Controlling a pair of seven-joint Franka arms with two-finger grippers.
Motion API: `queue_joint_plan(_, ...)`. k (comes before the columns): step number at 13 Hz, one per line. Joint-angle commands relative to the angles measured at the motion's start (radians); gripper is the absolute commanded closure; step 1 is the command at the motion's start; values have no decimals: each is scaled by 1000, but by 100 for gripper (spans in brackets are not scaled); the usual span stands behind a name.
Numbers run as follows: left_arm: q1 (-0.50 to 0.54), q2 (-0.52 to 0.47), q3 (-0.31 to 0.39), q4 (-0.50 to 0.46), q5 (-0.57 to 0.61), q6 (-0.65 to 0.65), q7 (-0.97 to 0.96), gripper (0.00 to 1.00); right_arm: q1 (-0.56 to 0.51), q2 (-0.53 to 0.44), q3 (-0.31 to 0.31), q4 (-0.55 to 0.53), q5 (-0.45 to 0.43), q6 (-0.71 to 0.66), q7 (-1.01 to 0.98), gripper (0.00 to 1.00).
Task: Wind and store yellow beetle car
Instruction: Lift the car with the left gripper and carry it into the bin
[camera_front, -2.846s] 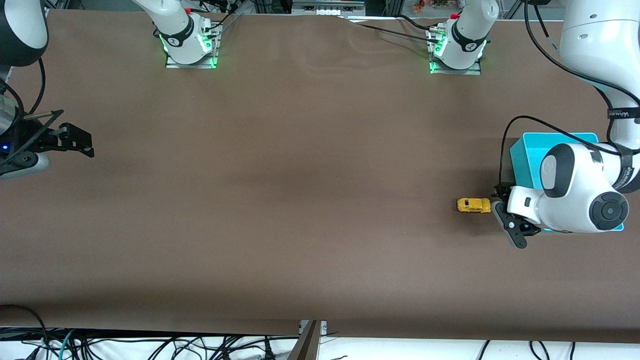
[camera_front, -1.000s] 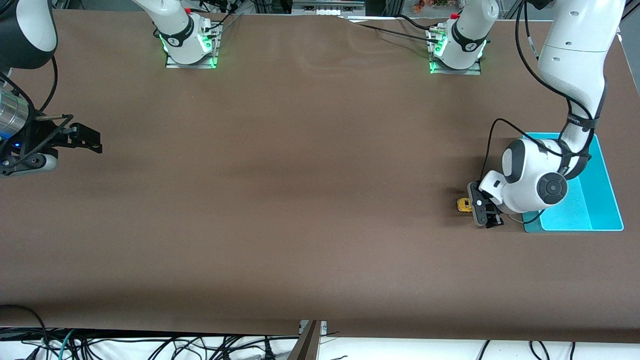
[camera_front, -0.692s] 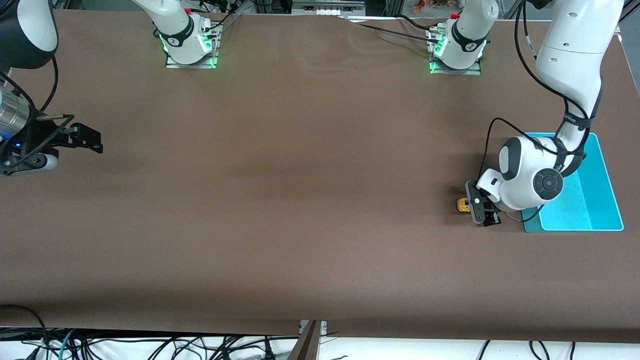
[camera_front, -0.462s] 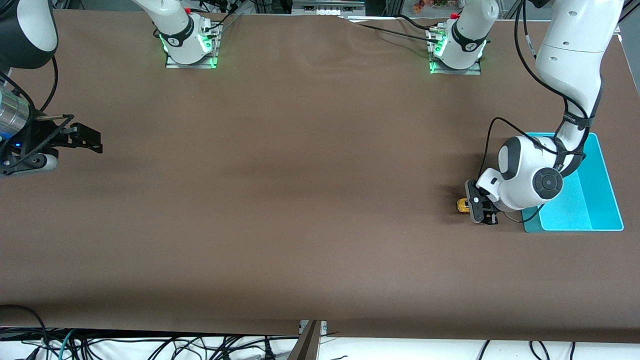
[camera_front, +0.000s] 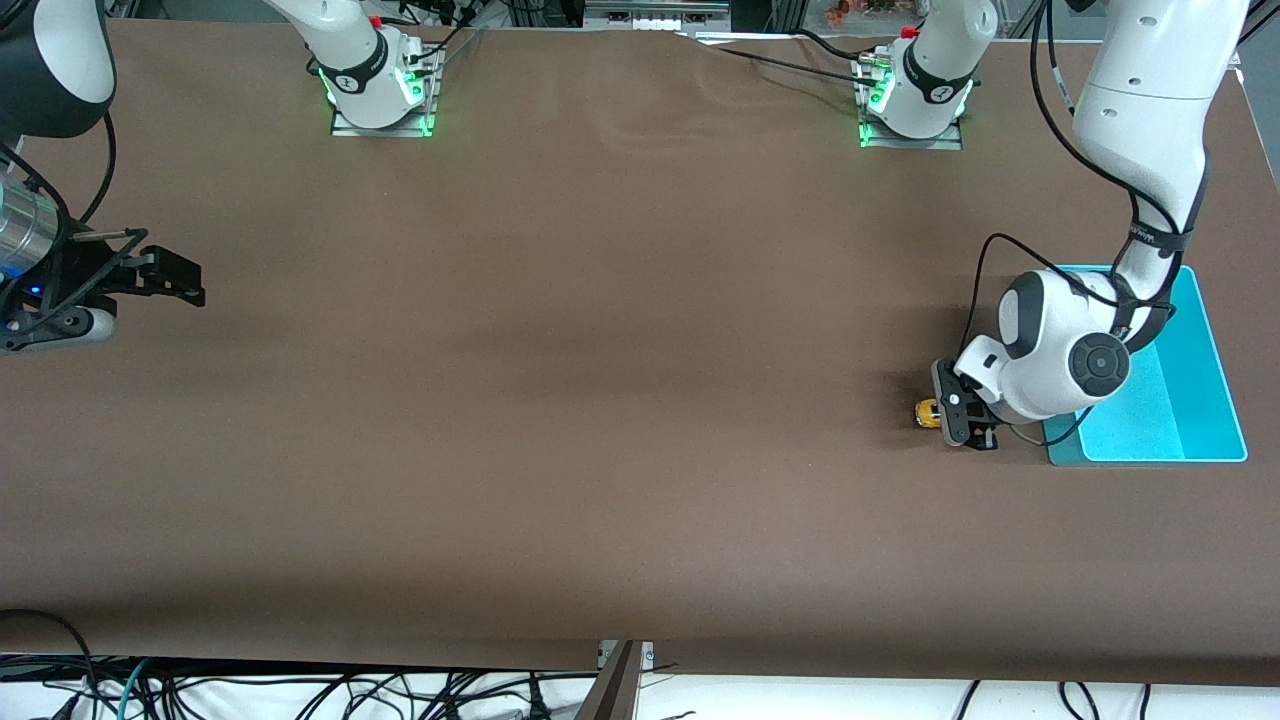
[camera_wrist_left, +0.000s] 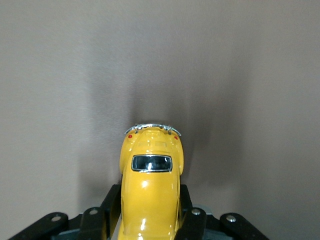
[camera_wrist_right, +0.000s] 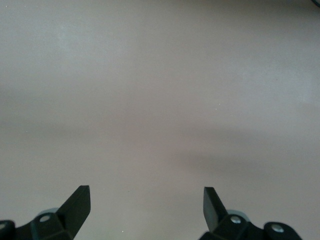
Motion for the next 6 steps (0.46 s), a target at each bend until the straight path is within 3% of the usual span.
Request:
queue_joint_plan(1,8,-86,-3,25,8,-138,20,78,-2,-10,5,-13,-10,10,13,0)
queue_joint_plan(6,65,-91,17,289,23,-538,85,77,0,-10,5,-11,-11,12,12,0)
